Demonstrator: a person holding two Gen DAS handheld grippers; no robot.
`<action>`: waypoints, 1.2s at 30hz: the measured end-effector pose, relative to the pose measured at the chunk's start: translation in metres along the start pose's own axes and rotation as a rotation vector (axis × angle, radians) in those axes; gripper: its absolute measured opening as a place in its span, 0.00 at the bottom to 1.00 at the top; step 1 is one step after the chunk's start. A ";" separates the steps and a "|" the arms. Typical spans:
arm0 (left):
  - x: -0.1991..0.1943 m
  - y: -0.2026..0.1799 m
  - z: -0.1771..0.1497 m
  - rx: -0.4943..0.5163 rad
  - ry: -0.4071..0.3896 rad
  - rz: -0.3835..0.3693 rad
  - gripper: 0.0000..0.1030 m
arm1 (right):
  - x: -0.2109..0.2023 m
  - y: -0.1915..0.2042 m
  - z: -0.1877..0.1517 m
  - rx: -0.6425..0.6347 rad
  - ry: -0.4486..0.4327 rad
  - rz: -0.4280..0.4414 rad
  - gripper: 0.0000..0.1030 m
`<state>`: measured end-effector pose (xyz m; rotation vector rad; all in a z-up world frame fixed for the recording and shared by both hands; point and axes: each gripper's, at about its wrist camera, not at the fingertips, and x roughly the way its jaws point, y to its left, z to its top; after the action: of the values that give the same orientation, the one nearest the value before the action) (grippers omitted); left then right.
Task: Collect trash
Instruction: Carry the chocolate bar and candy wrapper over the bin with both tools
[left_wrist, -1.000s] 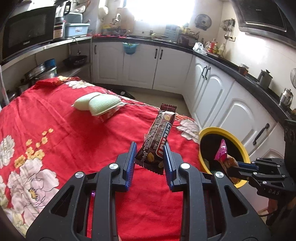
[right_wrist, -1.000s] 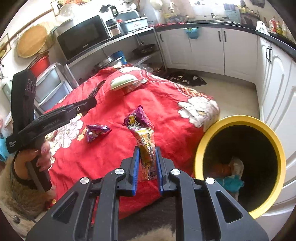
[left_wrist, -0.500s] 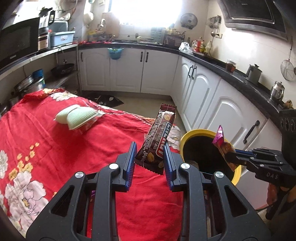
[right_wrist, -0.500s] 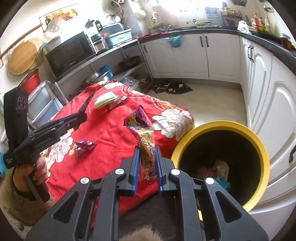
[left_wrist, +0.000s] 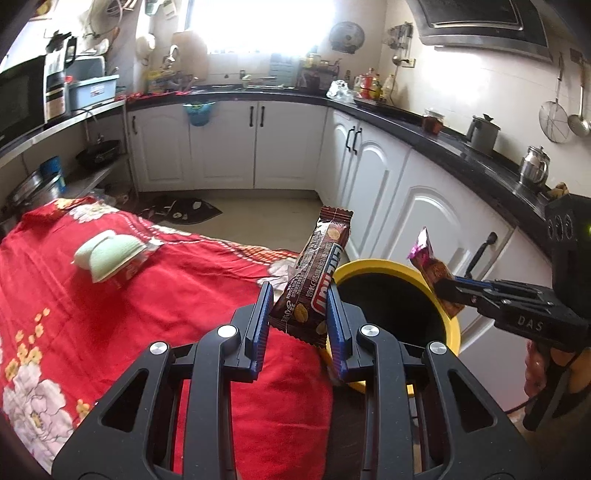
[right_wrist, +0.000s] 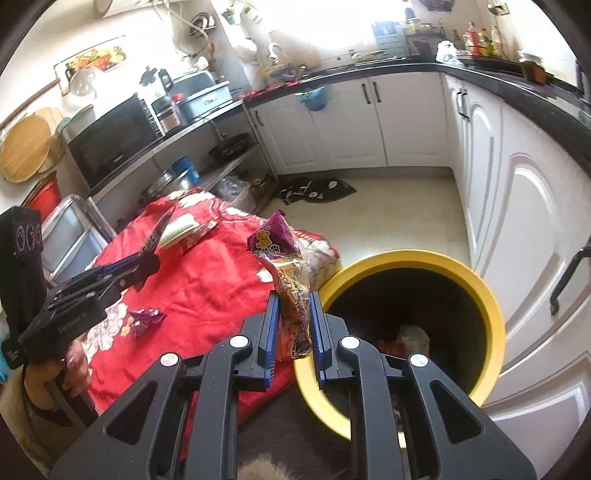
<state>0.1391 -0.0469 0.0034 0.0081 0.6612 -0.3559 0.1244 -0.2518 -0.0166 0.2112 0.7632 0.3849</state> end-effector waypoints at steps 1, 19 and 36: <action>0.001 -0.003 0.001 0.005 0.000 -0.003 0.21 | -0.002 -0.004 0.001 0.006 -0.007 -0.011 0.15; 0.037 -0.054 -0.003 0.082 0.050 -0.082 0.21 | -0.012 -0.053 -0.002 0.098 -0.048 -0.116 0.12; 0.081 -0.082 -0.017 0.113 0.140 -0.135 0.21 | 0.006 -0.092 -0.017 0.183 -0.009 -0.207 0.12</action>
<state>0.1618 -0.1476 -0.0503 0.0972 0.7813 -0.5259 0.1406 -0.3326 -0.0621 0.3023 0.8038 0.1174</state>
